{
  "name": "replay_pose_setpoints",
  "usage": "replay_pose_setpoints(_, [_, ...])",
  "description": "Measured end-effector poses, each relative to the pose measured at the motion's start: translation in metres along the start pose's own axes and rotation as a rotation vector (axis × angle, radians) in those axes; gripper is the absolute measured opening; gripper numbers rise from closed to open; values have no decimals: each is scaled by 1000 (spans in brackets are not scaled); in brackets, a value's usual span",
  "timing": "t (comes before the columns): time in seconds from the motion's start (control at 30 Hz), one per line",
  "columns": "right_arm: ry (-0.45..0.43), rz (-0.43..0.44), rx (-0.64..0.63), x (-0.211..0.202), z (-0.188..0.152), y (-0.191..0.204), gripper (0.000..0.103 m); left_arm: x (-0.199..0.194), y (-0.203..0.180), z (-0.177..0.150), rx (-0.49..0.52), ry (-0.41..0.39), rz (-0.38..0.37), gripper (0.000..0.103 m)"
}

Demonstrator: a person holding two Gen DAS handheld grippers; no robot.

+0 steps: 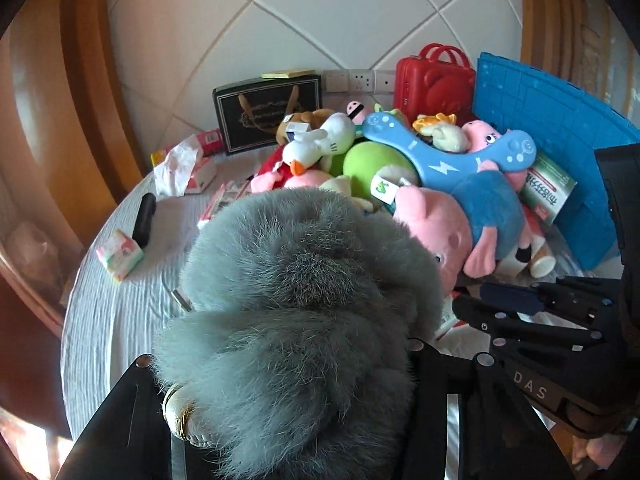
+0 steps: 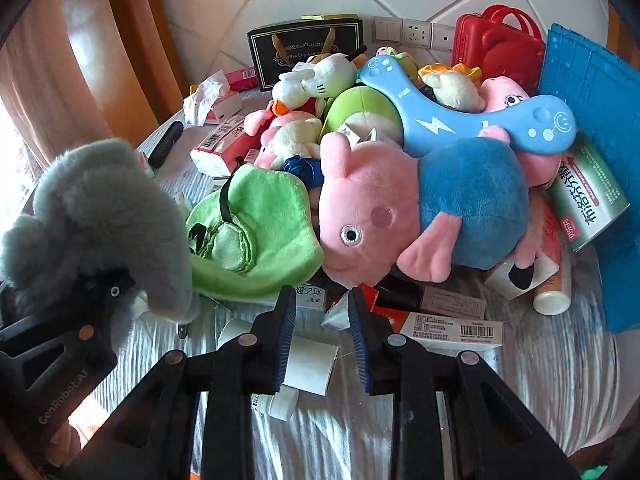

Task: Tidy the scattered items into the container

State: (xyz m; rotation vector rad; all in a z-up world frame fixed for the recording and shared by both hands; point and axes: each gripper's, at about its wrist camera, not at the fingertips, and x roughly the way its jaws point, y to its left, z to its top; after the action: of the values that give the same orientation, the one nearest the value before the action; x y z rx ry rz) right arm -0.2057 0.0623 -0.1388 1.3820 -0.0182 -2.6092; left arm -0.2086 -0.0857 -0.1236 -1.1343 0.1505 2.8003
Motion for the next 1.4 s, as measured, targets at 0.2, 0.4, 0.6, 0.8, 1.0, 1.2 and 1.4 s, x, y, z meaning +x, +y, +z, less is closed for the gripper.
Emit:
replay_pose_setpoints(0.2, [64,-18,101,17,-16,-25,53,17,4,-24,21,71,10,45])
replay_pose_setpoints(0.4, [148,-5,130,33,-39,-31,72,41,19,-66,1,181,23,45])
replay_pose_setpoints(0.6, [183,65,163,37,-75,2,71,45,30,-98,-21,230,24,45])
replay_pose_setpoints(0.8, [158,39,138,59,-85,41,71,47,35,-115,-16,251,37,45])
replay_pose_setpoints(1.0, [110,-64,96,76,-90,50,61,47,33,-118,-14,250,34,45])
replay_pose_setpoints(1.2, [82,-57,94,50,-87,44,61,25,25,-103,5,191,-3,45])
replay_pose_setpoints(1.4, [-29,-63,84,4,-60,37,58,-4,12,-67,9,78,-44,45])
